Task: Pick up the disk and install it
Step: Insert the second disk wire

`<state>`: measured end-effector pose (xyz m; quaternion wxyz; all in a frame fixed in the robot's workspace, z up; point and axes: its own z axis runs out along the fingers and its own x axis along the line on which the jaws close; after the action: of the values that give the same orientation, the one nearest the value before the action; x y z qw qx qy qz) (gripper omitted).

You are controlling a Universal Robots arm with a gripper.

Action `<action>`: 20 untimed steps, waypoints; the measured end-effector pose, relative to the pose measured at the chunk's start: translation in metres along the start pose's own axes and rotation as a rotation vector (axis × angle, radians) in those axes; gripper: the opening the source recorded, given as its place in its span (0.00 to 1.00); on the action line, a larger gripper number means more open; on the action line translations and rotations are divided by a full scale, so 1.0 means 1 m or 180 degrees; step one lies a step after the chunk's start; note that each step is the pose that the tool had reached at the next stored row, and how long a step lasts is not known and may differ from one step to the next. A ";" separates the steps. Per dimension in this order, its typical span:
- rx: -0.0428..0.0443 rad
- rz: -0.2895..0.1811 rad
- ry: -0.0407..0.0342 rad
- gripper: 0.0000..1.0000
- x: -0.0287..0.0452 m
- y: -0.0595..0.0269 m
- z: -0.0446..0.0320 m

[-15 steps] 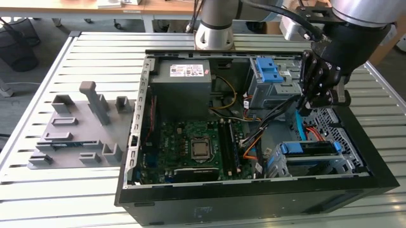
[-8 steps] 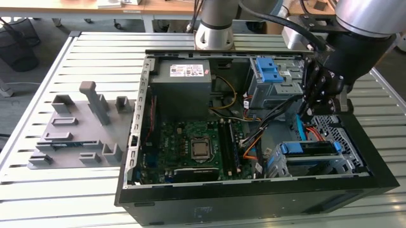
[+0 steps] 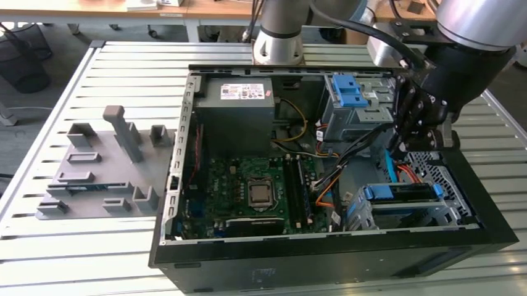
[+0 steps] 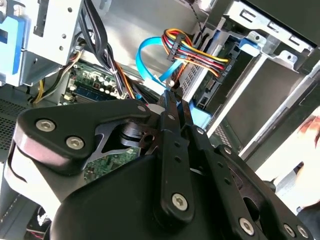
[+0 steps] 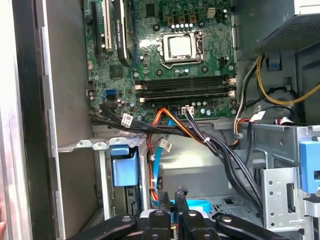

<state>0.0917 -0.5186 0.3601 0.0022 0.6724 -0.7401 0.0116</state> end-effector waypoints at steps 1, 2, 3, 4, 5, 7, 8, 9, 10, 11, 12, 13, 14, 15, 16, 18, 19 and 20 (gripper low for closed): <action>0.0000 0.0000 -0.0001 0.16 0.0020 -0.0002 0.0005; 0.0000 0.0000 -0.0001 0.16 0.0045 -0.0004 0.0010; 0.0000 0.0000 -0.0001 0.16 0.0075 -0.0007 0.0015; 0.0000 0.0000 -0.0001 0.16 0.0106 -0.0010 0.0021; 0.0000 0.0000 0.0000 0.16 0.0136 -0.0012 0.0028; 0.0000 0.0000 -0.0001 0.16 0.0194 -0.0018 0.0041; 0.0000 0.0000 -0.0001 0.16 0.0218 -0.0020 0.0048; 0.0000 0.0000 0.0000 0.16 0.0232 -0.0021 0.0054; 0.0000 0.0000 -0.0001 0.16 0.0237 -0.0021 0.0061; 0.0000 0.0000 -0.0002 0.16 0.0237 -0.0023 0.0067; 0.0000 -0.0001 0.0000 0.16 0.0237 -0.0029 0.0069; -0.0001 0.0000 0.0000 0.16 0.0237 -0.0036 0.0073; -0.0002 0.0000 0.0000 0.16 0.0237 -0.0043 0.0076; -0.0003 0.0000 0.0000 0.16 0.0236 -0.0050 0.0081; -0.0004 0.0000 0.0000 0.16 0.0235 -0.0056 0.0086; -0.0007 0.0000 0.0000 0.16 0.0235 -0.0068 0.0098; -0.0009 0.0000 0.0001 0.16 0.0238 -0.0071 0.0105; -0.0009 0.0001 0.0001 0.16 0.0244 -0.0071 0.0113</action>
<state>0.0966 -0.5438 0.3494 0.0032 0.6724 -0.7401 0.0106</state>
